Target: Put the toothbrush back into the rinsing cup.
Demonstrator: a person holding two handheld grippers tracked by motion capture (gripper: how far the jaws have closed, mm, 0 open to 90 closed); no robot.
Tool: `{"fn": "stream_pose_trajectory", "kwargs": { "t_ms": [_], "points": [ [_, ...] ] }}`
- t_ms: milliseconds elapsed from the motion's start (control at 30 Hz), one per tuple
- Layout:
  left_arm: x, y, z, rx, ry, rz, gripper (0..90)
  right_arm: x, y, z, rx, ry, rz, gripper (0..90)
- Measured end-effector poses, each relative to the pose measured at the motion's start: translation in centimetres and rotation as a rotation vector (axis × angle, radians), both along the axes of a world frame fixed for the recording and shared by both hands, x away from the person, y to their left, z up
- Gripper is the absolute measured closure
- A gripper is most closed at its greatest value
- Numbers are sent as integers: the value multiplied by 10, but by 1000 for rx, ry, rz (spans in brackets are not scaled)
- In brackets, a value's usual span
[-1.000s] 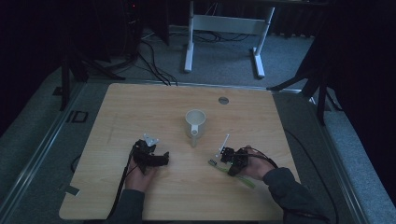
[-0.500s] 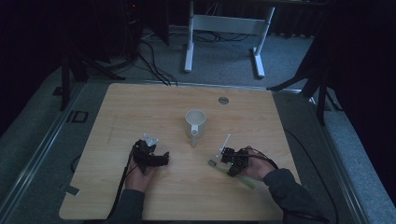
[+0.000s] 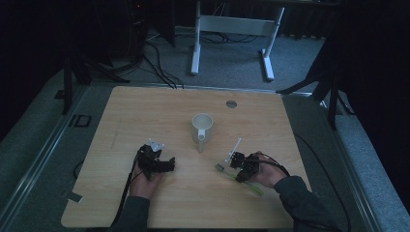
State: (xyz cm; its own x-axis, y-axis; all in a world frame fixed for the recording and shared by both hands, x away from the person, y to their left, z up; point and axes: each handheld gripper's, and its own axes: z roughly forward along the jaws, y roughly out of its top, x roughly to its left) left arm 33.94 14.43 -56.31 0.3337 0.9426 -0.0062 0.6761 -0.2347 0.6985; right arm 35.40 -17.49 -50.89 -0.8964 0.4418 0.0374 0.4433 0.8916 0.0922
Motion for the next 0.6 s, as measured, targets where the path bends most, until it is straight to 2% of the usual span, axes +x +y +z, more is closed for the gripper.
{"fn": "stream_pose_trajectory", "kwargs": {
  "t_ms": [500, 600],
  "points": [
    [0, 0, 0, 0, 0, 0, 92, 1, -5, 10, 34, -20, -19, 822],
    [0, 0, 0, 0, -1, 0, 92, 2, -8, 14, 53, -35, -35, 822]
  ]
}}
